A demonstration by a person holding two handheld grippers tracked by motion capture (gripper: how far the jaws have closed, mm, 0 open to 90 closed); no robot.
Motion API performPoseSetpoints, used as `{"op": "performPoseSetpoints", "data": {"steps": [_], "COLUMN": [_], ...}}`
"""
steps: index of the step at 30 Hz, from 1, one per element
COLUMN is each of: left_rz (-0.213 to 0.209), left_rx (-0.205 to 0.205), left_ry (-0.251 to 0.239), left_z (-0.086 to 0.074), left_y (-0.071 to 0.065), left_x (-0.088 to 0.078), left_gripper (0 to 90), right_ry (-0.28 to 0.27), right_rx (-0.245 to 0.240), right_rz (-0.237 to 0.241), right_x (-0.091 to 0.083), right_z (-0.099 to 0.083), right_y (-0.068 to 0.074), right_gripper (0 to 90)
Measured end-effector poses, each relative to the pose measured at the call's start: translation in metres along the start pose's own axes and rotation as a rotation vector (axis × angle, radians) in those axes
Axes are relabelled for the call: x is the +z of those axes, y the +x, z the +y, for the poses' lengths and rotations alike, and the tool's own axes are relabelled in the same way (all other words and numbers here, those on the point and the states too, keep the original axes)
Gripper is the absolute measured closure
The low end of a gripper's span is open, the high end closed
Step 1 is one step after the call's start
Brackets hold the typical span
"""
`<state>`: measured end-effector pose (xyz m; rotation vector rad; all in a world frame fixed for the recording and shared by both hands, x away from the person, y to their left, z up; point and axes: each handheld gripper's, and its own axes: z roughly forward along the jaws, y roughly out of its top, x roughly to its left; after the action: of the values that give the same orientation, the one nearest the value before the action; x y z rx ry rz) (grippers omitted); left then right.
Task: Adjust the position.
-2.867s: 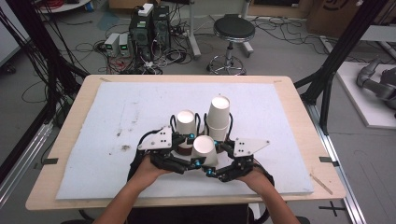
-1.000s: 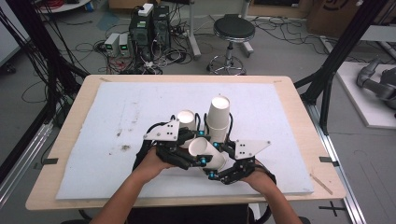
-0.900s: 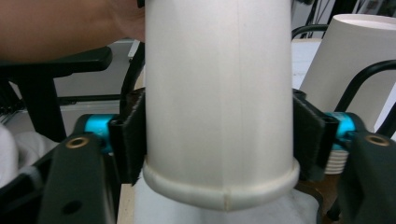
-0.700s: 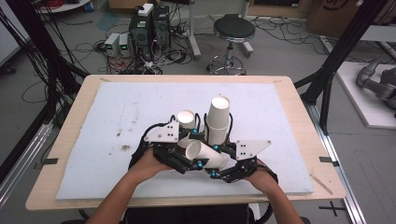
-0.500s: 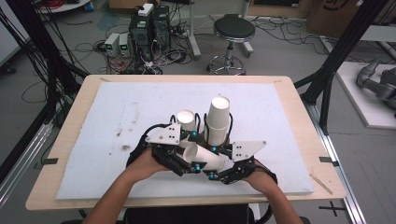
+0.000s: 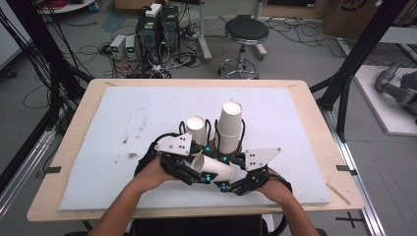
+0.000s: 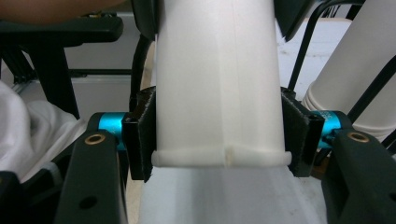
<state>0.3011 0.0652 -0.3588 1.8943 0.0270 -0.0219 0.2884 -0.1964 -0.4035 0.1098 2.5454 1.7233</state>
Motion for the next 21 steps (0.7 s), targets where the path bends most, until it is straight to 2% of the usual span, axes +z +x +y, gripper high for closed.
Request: {"op": "performPoseSetpoints", "data": {"steps": [1, 2, 3, 4, 5, 7, 15, 19, 21], "left_rz": [-0.002, -0.002, -0.003, 0.000, 0.000, -0.002, -0.003, -0.008, -0.011], "left_rx": [-0.023, -0.023, -0.059, -0.067, -0.067, -0.093, -0.094, -0.088, -0.093], "left_ry": [-0.044, -0.044, -0.108, -0.132, -0.132, -0.180, -0.221, -0.233, -0.220], "left_z": [-0.004, -0.004, -0.009, -0.012, -0.012, -0.018, -0.018, -0.018, -0.020], "left_y": [0.002, 0.002, 0.004, 0.005, 0.005, 0.007, 0.006, 0.005, 0.006], "left_x": [-0.003, -0.003, -0.005, -0.006, -0.006, -0.008, -0.008, -0.007, -0.007], "left_gripper": [37.2, 37.1, 37.0, 36.9, 36.8, 36.8, 36.9, 37.1, 37.2], "right_ry": [-0.010, -0.032, -0.049, -0.071, -0.085, -0.106, -0.100, -0.113, -0.118], "right_rx": [0.006, 0.024, 0.034, 0.045, 0.049, 0.062, 0.070, 0.042, 0.032], "right_rz": [0.001, -0.010, -0.013, -0.022, -0.028, -0.043, -0.031, -0.038, -0.032], "right_x": [-0.001, -0.001, -0.002, -0.003, -0.003, -0.004, 0.000, -0.004, -0.007], "right_z": [0.000, 0.001, 0.001, 0.001, 0.002, 0.002, 0.002, 0.002, 0.003], "right_y": [0.000, 0.000, -0.001, -0.001, -0.001, -0.001, 0.000, 0.000, -0.001], "right_gripper": [35.0, 31.6, 29.9, 28.3, 26.5, 23.4, 22.0, 30.0, 34.3]}}
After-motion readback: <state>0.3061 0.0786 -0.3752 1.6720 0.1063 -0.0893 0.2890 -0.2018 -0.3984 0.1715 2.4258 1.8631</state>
